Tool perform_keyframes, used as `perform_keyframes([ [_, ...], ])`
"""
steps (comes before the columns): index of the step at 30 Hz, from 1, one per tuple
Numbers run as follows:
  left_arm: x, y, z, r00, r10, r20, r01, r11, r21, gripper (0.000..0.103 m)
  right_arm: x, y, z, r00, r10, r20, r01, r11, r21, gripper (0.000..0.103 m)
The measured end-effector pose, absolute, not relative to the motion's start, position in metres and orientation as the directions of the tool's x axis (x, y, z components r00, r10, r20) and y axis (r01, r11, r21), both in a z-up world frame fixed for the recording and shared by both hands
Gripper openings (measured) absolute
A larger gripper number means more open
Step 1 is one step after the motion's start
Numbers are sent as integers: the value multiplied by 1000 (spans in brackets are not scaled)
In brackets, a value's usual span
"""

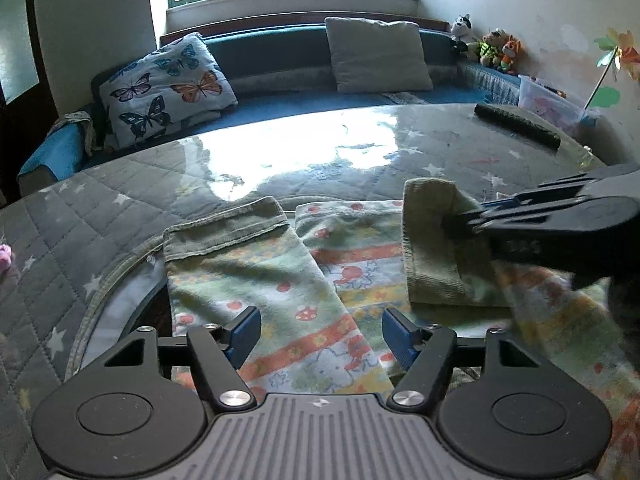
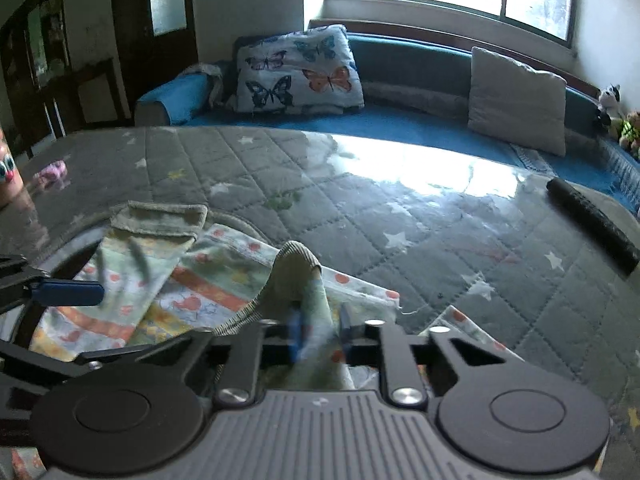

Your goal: Fold clothes

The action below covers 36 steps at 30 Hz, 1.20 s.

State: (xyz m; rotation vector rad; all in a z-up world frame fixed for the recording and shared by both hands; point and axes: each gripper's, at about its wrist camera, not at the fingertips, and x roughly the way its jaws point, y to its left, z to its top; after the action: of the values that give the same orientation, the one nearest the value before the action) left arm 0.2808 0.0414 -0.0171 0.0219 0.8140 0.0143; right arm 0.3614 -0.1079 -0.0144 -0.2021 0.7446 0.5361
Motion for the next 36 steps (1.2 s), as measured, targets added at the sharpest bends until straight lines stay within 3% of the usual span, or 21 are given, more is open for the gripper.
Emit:
perform_keyframes([
  [4, 286, 46, -19, 680, 12, -733, -5, 1000, 12, 47, 352, -128, -2, 647, 394, -653, -507, 862, 18, 3],
  [6, 285, 48, -18, 683, 30, -730, -19, 1000, 23, 22, 347, -143, 7, 670, 389, -632, -488, 873, 20, 3],
  [9, 270, 60, -10, 700, 50, -712, -61, 998, 10, 6, 336, -170, 21, 702, 373, -607, -442, 896, 39, 3],
  [23, 178, 127, 28, 757, 184, -627, -286, 956, -65, 2, 245, -295, 44, 821, 206, -533, -197, 978, 74, 3],
  [36, 54, 169, 39, 758, 301, -578, -444, 888, -119, 1, 168, -381, 17, 810, 45, -585, 38, 991, 128, 3],
])
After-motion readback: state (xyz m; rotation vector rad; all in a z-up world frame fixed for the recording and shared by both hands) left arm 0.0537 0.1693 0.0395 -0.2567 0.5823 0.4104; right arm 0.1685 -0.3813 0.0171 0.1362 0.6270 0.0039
